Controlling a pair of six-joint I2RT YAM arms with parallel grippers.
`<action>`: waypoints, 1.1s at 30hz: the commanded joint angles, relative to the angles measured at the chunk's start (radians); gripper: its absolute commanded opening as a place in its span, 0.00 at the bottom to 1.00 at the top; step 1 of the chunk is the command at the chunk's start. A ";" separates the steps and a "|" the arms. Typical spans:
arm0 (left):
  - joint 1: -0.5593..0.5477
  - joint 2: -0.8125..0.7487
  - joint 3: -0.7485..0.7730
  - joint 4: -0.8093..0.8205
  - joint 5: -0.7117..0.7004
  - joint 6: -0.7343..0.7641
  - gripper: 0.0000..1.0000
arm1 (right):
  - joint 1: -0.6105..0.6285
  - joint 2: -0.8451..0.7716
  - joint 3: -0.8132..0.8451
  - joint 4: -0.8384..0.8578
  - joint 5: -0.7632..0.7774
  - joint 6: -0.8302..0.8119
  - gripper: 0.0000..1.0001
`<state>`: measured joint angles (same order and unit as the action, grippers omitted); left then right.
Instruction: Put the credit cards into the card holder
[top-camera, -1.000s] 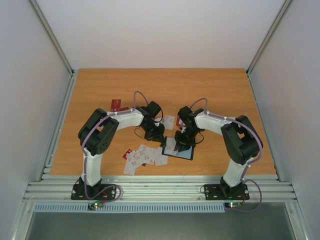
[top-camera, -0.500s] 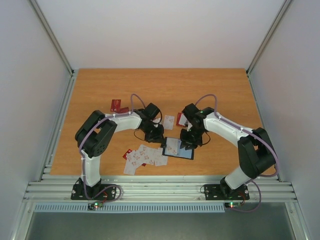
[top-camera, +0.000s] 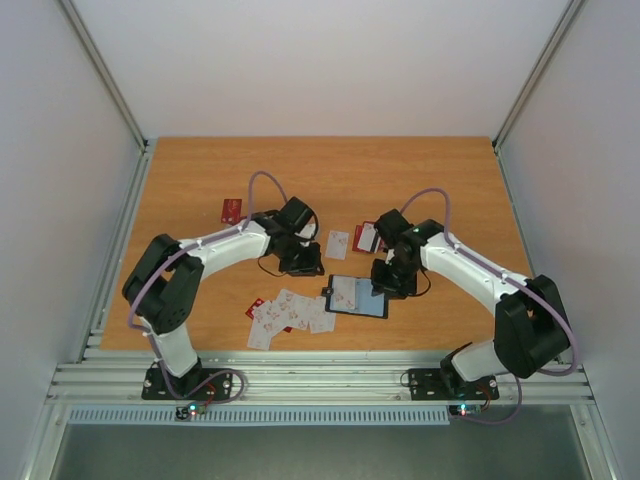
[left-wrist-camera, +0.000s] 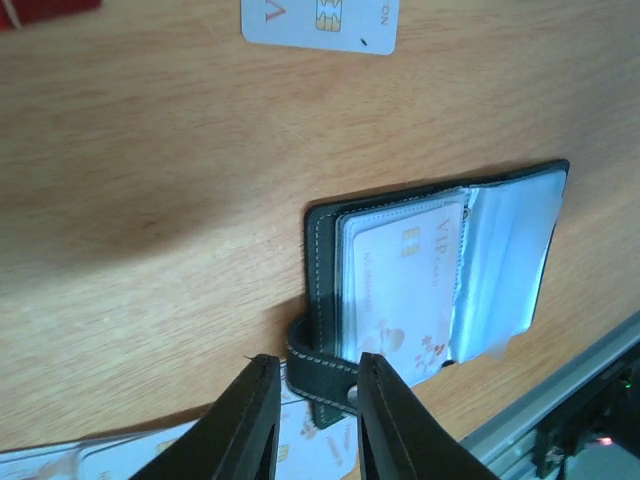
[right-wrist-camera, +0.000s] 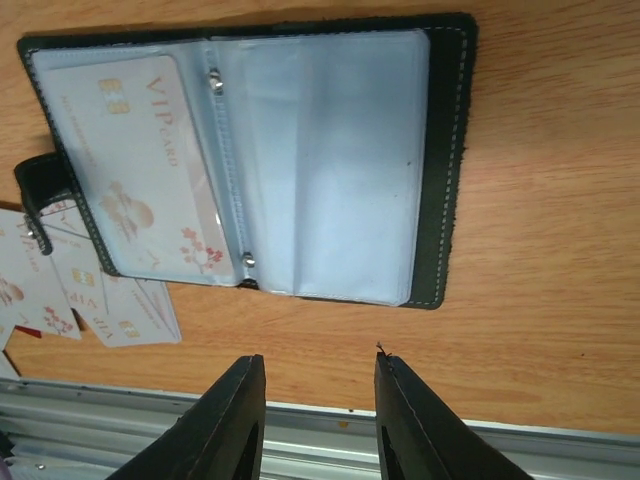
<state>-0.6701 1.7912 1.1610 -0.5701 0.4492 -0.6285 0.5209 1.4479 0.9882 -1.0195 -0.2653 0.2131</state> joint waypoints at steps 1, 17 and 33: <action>-0.011 -0.058 0.031 -0.085 -0.091 0.131 0.22 | -0.038 -0.024 -0.043 0.032 -0.001 0.001 0.32; -0.165 0.090 0.166 -0.055 0.113 0.204 0.14 | -0.176 0.044 -0.198 0.246 -0.217 -0.033 0.29; -0.183 0.250 0.278 -0.093 0.156 0.230 0.12 | -0.206 0.111 -0.185 0.227 -0.214 -0.095 0.26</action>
<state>-0.8440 2.0087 1.4067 -0.6548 0.5793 -0.4171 0.3199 1.5455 0.7937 -0.7856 -0.4721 0.1448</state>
